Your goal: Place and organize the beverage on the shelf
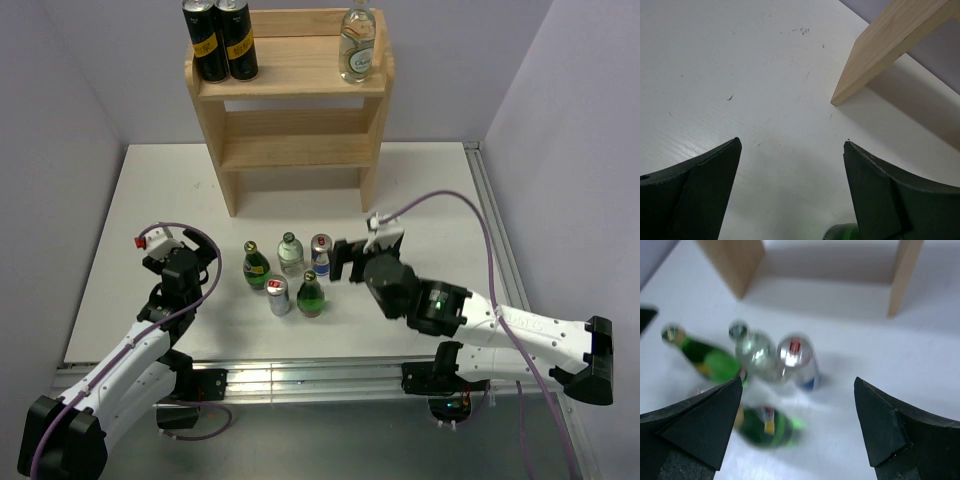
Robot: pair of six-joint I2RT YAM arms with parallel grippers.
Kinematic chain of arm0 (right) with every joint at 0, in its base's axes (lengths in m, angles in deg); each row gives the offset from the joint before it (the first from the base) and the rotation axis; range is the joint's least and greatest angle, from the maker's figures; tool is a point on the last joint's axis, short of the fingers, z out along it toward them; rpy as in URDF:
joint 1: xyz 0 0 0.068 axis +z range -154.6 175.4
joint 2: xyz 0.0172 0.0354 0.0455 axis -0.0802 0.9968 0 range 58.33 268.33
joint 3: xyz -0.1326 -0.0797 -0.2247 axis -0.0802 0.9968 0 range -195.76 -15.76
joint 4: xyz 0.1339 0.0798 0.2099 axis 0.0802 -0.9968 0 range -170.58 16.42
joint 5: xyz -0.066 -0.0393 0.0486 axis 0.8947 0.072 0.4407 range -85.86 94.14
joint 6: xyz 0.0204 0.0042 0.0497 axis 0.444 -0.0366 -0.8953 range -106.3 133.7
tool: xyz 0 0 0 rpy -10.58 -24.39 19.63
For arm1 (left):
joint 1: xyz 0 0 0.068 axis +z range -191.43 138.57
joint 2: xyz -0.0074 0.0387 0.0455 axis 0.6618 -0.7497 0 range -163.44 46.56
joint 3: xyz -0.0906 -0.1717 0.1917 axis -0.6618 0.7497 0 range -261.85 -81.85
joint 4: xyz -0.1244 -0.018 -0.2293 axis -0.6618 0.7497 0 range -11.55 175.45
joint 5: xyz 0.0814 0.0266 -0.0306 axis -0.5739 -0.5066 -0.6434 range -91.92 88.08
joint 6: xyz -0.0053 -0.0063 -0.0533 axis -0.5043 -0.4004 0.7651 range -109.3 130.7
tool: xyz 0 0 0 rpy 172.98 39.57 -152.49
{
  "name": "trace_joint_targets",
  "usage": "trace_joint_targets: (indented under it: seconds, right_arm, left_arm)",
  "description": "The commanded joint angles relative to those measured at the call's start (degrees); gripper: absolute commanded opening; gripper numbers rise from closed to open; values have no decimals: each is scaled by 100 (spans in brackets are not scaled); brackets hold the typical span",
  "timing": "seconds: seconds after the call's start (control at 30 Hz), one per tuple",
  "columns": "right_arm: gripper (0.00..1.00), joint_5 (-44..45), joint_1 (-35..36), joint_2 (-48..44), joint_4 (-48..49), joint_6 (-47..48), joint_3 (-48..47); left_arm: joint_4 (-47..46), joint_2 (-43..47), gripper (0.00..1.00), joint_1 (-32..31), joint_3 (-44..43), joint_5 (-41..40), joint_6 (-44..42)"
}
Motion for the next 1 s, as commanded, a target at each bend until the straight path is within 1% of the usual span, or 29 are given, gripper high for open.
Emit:
trace_joint_targets:
  seconds: [0.0,0.03,0.1,0.17,0.2,0.3,0.47,0.53,0.7,0.83,0.93,0.97]
  right_arm:
    - [100,-261,550,-503,363,-965,1184]
    - [100,-322,638,-591,424,-1288,1415]
    - [100,-726,805,-714,696,-1501,2029]
    - [100,-1006,858,-706,855,-1862,2356]
    - [100,-1069,876,-688,977,-1950,2671]
    - [100,-1070,868,-504,1512,-2179,3042]
    - [100,-1288,876,32,1962,-2091,3017]
    - [100,-1535,885,295,2296,-2083,3017]
    - [100,-1579,1025,848,3087,-2091,3140]
    - [100,-1387,1043,1183,3579,-1872,3158]
    - [100,-1141,1052,1490,4150,-1617,3219]
    - [100,-1079,1052,1605,4508,-1451,3228]
  left_arm:
    - [-54,0,90,-19,-250,-52,-1]
    - [-46,0,90,-19,-241,-52,7]
    - [-54,8,90,-19,-241,-34,-1]
    - [-63,0,90,-19,-232,1,-10]
    - [-72,-9,90,-19,-232,10,-10]
    - [-63,-36,90,-19,-250,10,-1]
    - [-63,-53,89,-10,-250,45,-1]
    - [-63,-79,89,-19,-250,45,-10]
    - [-63,-88,89,-19,-268,27,-1]
    - [-72,-71,89,-19,-250,62,-1]
    - [-98,-80,89,-10,-250,89,-1]
    - [-107,-80,89,-10,-250,97,-10]
